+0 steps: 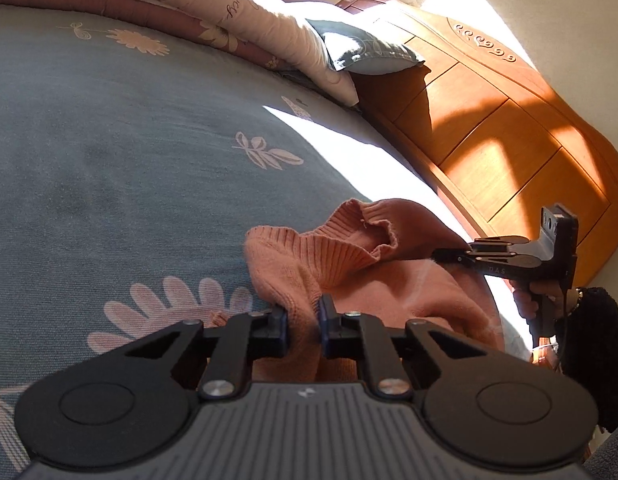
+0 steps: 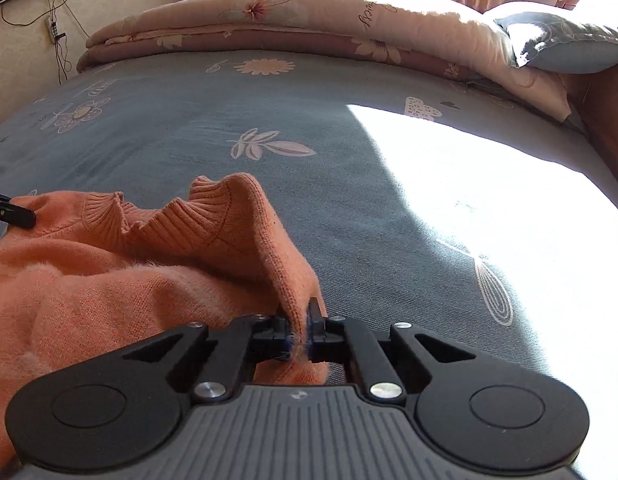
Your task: Fold clothes
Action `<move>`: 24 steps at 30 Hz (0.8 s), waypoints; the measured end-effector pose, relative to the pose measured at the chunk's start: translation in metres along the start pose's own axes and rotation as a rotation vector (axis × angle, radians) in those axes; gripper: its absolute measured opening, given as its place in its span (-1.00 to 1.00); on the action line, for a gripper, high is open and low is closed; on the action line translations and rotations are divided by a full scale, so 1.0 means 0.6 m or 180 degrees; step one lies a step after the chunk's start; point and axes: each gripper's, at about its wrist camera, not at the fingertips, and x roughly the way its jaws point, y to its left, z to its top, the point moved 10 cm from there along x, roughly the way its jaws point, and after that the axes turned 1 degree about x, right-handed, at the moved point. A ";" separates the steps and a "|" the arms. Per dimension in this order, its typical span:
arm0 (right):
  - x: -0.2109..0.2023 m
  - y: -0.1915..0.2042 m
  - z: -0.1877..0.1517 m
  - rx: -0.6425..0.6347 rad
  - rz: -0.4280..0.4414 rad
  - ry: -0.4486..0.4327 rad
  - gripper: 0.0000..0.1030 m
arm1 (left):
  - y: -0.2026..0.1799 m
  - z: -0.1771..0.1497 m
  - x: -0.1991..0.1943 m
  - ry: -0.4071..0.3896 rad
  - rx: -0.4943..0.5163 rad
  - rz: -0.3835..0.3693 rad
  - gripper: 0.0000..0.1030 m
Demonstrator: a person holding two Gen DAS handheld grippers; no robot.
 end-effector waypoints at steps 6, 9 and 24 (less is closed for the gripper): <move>0.008 -0.016 0.056 -0.0424 -0.0575 -0.0219 -0.87 | -0.012 0.078 -0.007 -0.0262 0.0423 0.0677 -0.83; 0.020 -0.021 0.095 -0.0677 -0.0939 -0.0360 -0.87 | -0.004 0.134 -0.002 -0.0386 0.0609 0.1042 -0.86; 0.135 -0.052 0.109 -0.0563 -0.1187 -0.0214 -0.36 | 0.077 0.135 0.058 -0.0029 0.0380 0.1548 -0.89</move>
